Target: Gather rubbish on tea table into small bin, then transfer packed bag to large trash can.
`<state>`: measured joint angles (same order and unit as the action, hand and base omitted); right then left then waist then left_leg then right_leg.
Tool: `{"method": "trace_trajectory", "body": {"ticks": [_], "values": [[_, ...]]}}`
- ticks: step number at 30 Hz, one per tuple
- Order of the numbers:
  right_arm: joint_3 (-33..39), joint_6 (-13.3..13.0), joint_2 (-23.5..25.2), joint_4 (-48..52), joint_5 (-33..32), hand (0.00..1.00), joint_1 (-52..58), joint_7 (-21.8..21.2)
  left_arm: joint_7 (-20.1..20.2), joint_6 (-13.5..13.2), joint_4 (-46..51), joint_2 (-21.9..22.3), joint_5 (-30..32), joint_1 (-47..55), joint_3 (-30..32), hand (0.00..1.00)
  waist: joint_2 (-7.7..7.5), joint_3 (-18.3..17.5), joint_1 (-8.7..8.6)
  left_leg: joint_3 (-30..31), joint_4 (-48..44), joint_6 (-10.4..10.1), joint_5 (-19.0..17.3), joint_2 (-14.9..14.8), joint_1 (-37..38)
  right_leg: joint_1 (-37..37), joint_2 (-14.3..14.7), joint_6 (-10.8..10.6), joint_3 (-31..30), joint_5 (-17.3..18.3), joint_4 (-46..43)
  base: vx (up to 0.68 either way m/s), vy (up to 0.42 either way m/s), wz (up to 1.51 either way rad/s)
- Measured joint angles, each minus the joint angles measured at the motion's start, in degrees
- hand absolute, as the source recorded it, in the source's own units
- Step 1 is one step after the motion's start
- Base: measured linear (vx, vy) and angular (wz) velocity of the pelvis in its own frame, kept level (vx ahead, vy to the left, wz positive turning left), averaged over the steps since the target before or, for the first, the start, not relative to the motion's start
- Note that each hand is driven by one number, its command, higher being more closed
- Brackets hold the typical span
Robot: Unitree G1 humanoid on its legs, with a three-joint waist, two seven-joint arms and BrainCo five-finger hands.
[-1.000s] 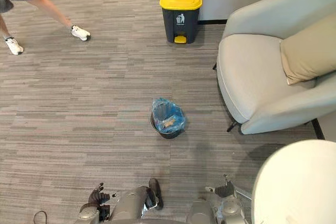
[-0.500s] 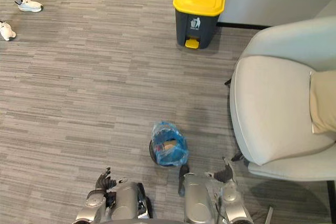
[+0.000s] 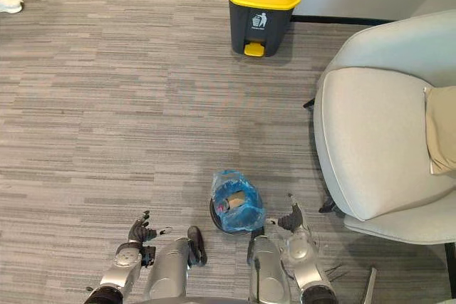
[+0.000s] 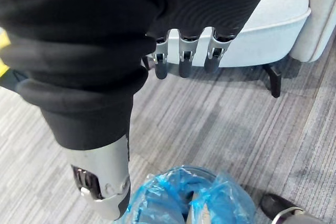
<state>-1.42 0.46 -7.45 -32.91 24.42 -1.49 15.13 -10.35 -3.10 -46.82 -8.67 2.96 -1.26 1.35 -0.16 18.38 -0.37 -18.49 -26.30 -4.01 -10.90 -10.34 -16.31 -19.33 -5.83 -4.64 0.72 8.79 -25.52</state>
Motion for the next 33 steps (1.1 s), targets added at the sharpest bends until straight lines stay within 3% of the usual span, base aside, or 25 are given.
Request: {"method": "trace_trajectory", "body": {"ticks": [4,5,10,11,16,23,30,31,33], "values": [[-4.33,-0.11,-2.63,-0.04,1.09,0.00,-5.51,0.85,-0.10,-0.43,-0.01,-0.93,-0.05,-3.91,-0.86,0.00,-0.08,3.21,-0.16,-1.16,-1.99,0.31,-0.18,0.32,-1.67,-3.05,-0.16,-1.03,-2.41,-2.92,-0.48,-0.10,0.076,-0.42],[-5.82,-0.07,-3.14,-0.18,1.90,0.00,-7.64,1.03,-0.21,-1.30,-0.02,-1.32,-0.08,-6.50,-0.54,0.00,0.01,3.82,-0.08,-1.02,-4.87,1.56,-0.91,0.36,-4.86,-5.99,-0.38,-0.80,-2.33,-3.10,-2.30,-0.13,0.060,-0.13],[-10.85,-0.25,-4.49,-0.75,3.90,0.00,-17.68,1.92,-1.99,-2.54,1.13,-1.67,-0.58,-14.63,1.70,0.00,0.90,6.75,0.90,-0.52,-9.59,4.02,-4.34,-0.66,-15.49,-16.97,-0.46,-0.18,-1.12,-3.50,-6.41,-0.22,0.070,-0.08],[-12.31,-0.48,-4.81,0.50,4.98,0.00,-21.76,2.53,-2.57,-2.61,3.10,-1.65,-1.37,-16.48,2.48,0.00,1.48,7.96,1.80,-0.33,-13.63,4.44,-5.61,-1.83,-21.39,-22.22,-0.40,-0.35,-0.44,-3.06,-8.93,-0.27,0.007,-0.17],[-15.44,-1.40,-7.02,4.05,7.71,0.00,-31.31,3.87,-3.78,-3.15,6.05,0.80,-4.44,-20.70,5.24,0.00,2.18,12.11,2.15,2.12,-25.93,4.79,-7.84,-3.77,-36.59,-36.70,-1.65,-0.02,0.79,1.56,-21.43,-0.24,-0.070,0.10],[-18.01,-0.98,-9.71,-1.65,9.93,0.00,-39.70,3.89,-4.93,-3.64,9.57,1.49,-5.52,-22.88,6.17,0.00,2.20,12.93,2.69,5.15,-35.65,4.88,-7.87,-4.74,-52.03,-52.10,-2.96,1.27,1.34,3.75,-33.65,-0.14,-0.111,0.15],[-19.93,0.08,-11.48,-10.10,9.92,0.00,-45.67,3.74,-6.19,-5.15,12.60,0.54,-7.81,-25.44,5.80,0.00,2.25,12.96,3.07,5.87,-36.63,4.98,-6.22,-4.54,-59.30,-58.57,-4.42,1.35,2.50,3.63,-35.44,-0.09,-0.030,0.14],[-19.99,0.10,-11.78,-12.04,9.90,1.00,-46.60,3.66,-6.22,-5.54,12.75,0.55,-8.65,-25.89,5.57,0.00,2.34,13.00,3.45,5.86,-36.65,5.41,-5.91,-4.47,-60.09,-59.37,-4.52,1.52,2.51,3.52,-35.60,-0.05,-0.004,0.06],[-20.98,0.28,-12.16,-14.86,9.95,1.00,-47.84,3.42,-6.27,-6.01,12.61,0.69,-9.51,-26.58,5.31,0.00,2.35,13.01,4.27,5.94,-36.64,5.63,-5.68,-3.97,-61.04,-60.48,-5.13,1.53,2.56,3.55,-36.30,-0.05,0.002,0.14]]}}
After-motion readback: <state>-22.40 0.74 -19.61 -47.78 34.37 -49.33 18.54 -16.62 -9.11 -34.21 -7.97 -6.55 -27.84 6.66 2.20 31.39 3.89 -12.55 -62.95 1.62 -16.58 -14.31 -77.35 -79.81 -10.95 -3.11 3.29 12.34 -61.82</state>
